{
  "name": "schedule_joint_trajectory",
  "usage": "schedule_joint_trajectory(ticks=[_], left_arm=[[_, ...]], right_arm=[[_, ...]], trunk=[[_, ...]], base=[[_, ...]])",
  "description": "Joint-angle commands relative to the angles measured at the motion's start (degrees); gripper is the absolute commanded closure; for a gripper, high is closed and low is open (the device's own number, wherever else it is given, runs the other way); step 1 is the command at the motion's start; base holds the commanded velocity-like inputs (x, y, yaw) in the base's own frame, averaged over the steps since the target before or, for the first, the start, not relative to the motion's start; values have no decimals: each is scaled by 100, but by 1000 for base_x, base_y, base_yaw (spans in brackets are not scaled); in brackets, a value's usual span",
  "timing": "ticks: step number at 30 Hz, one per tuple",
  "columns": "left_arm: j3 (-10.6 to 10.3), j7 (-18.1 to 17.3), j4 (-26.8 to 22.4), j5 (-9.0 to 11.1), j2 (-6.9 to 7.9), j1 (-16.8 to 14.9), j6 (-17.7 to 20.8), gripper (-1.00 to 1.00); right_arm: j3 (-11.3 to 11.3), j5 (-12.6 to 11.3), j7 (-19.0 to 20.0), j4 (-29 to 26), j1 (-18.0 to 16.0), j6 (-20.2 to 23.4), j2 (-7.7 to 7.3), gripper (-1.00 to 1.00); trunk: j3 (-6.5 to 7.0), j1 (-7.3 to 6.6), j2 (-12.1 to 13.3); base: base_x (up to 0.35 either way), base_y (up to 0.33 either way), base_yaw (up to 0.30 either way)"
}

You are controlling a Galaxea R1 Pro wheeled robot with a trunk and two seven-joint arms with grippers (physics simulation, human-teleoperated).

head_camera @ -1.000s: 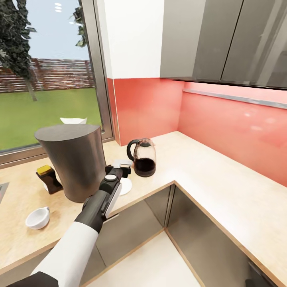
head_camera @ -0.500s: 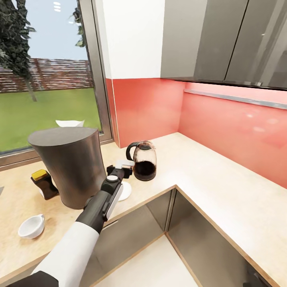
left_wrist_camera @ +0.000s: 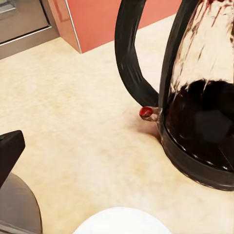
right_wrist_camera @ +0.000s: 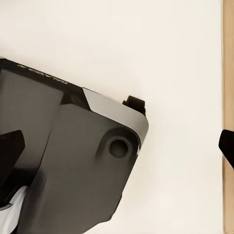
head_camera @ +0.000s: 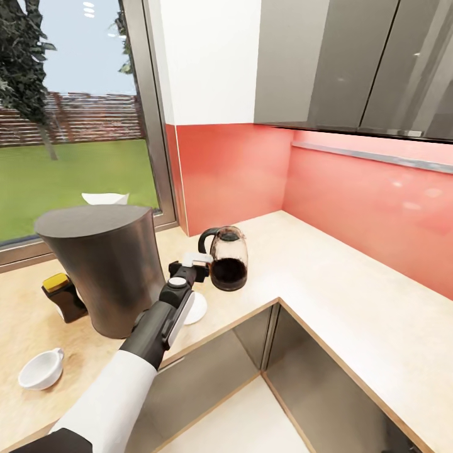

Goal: Set up a coffee station on the kitchen countertop: keep the coffee maker on the countertop, move the bottle of coffee from the kitchen shelf to the counter next to the coffee maker, place a paper coffee filter on top of the coffee maker, put the saucer next to the coffee maker with the coffee cup on the saucer, and place the electric kettle next to the coffee maker.

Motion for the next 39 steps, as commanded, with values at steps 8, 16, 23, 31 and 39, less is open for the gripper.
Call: schedule_joint_trajectory(ticks=[8, 16, 23, 31, 39], left_arm=[[-12, 26, -7, -9, 3, -8, 33, -100], [9, 80, -6, -12, 26, -2, 30, -100], [30, 96, -7, -26, 52, 6, 25, -100], [48, 96, -1, -34, 56, -1, 24, -100], [50, 96, 1, -44, 63, 3, 16, -100]], right_arm=[[-47, 46, 35, -15, -2, 30, 2, -100], [-47, 46, 36, -15, -2, 30, 2, -100], [-47, 46, 35, -15, -2, 30, 5, -100], [-47, 46, 38, -15, 5, 30, 8, -100], [-47, 46, 38, -15, 13, 30, 9, -100]], trunk=[[-11, 3, -10], [-11, 3, -10], [-11, 3, -10], [-11, 3, -10], [-11, 3, -10]], base=[[5, 0, 0], [168, 0, 0], [46, 0, 0], [67, 0, 0], [15, 0, 0]])
